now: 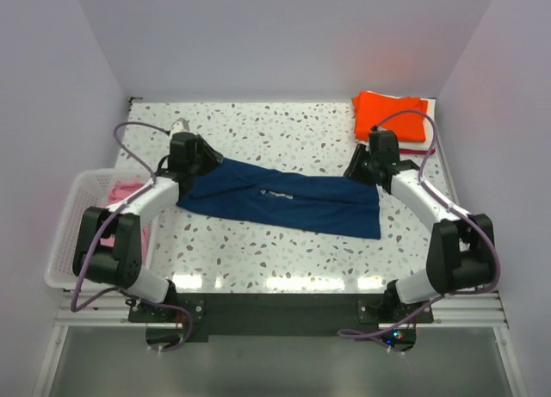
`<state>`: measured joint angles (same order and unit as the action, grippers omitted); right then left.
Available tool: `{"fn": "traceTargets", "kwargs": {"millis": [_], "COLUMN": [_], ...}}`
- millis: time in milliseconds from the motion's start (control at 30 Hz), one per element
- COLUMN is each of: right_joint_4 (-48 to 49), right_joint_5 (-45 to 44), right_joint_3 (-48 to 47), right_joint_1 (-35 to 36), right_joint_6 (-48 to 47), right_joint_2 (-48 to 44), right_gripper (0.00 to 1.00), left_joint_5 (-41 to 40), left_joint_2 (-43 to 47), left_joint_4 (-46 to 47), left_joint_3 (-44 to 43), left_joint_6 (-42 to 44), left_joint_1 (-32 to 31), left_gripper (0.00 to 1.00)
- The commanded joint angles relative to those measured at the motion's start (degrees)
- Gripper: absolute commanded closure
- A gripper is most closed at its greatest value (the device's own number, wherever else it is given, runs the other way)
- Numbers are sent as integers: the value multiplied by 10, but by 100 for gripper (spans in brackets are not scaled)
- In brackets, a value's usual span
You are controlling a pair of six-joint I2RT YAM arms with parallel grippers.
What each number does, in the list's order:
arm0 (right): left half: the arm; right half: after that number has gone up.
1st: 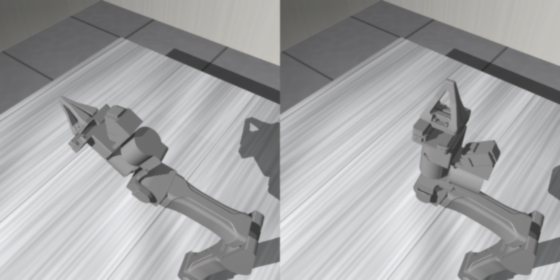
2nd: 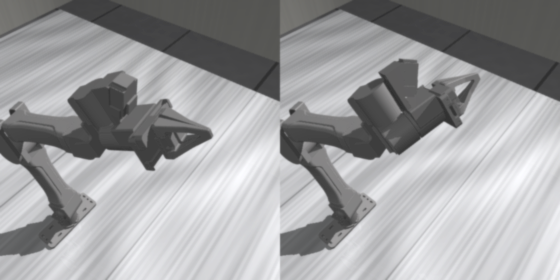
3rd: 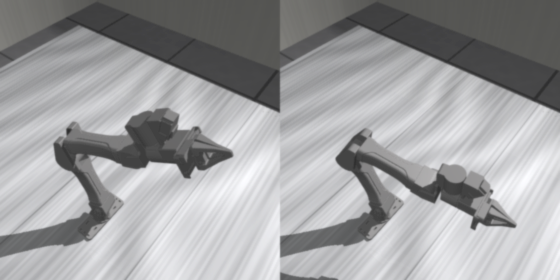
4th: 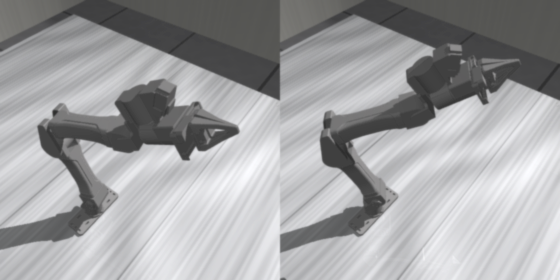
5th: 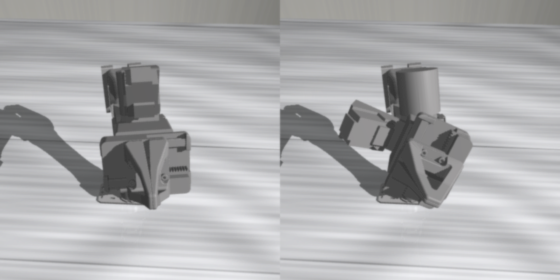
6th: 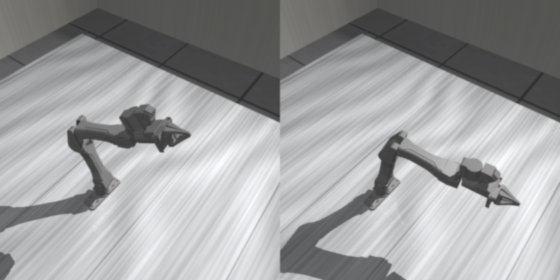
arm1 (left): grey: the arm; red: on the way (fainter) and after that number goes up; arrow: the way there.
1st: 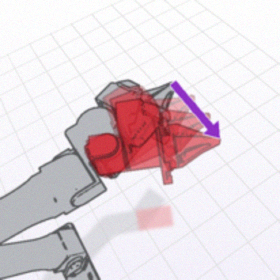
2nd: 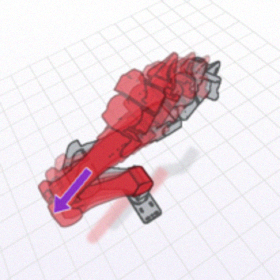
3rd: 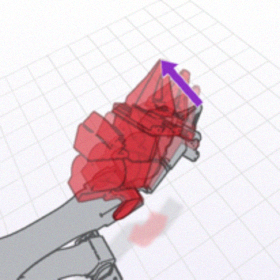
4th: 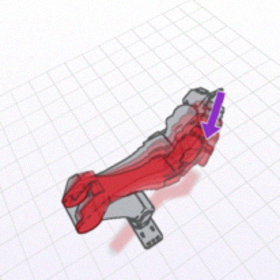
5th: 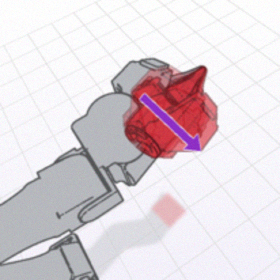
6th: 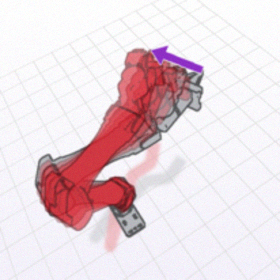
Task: Fold and stack the t-shirts
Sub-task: Fold the tshirt
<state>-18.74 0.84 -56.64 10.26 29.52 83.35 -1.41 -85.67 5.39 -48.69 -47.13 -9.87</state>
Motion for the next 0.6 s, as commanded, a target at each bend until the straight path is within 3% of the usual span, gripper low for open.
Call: {"fn": "traceTargets", "kwargs": {"millis": [0,300,433,567], "right_joint_4": [-11,23,21,24], "right_joint_5": [-38,-90,-96,-97], "right_joint_3": [-24,-2,11,46], "right_joint_1": [21,42,46,47], "right_joint_6": [-28,-46,-36,-26], "right_joint_2": [36,77,95,92], "right_gripper": [58,48,52,61], "left_joint_5": [-32,-38,-49,-68], "left_joint_2": [-47,-168,-195,-194], "left_joint_4": [-18,-18,-31,-48], "left_joint_3": [-38,-108,-125,-122], "left_joint_6": [26,64,66,67], "left_joint_1": [-36,-129,-149,-166], "left_gripper": [63,68,71,80]}}
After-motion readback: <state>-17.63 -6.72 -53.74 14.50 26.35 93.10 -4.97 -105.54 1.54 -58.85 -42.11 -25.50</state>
